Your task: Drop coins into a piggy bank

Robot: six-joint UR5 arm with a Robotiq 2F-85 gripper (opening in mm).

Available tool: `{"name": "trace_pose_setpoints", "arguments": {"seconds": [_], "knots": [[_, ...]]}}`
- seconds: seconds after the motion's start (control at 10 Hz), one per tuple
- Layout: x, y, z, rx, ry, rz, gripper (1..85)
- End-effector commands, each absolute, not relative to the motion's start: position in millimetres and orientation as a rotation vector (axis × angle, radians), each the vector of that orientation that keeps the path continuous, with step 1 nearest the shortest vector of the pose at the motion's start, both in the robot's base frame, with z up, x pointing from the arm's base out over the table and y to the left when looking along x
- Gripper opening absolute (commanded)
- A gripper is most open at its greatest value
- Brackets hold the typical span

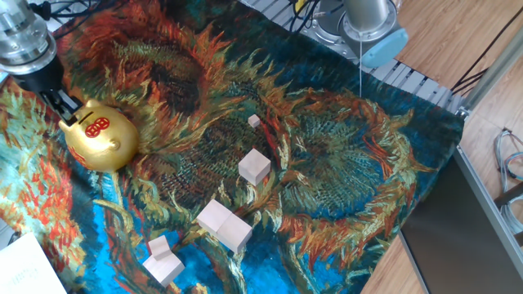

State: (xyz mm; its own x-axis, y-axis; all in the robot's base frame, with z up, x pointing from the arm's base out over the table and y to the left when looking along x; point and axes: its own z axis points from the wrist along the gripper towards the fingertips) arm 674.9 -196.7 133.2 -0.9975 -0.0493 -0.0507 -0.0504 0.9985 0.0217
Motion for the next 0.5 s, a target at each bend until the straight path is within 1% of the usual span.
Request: {"name": "trace_pose_setpoints", "arguments": {"seconds": [0.0,0.4], "knots": [[674.8,-196.5,129.7,-0.073,3.077,0.056,1.3],[673.4,-193.7,127.0,-0.066,3.074,0.07,1.3]]}}
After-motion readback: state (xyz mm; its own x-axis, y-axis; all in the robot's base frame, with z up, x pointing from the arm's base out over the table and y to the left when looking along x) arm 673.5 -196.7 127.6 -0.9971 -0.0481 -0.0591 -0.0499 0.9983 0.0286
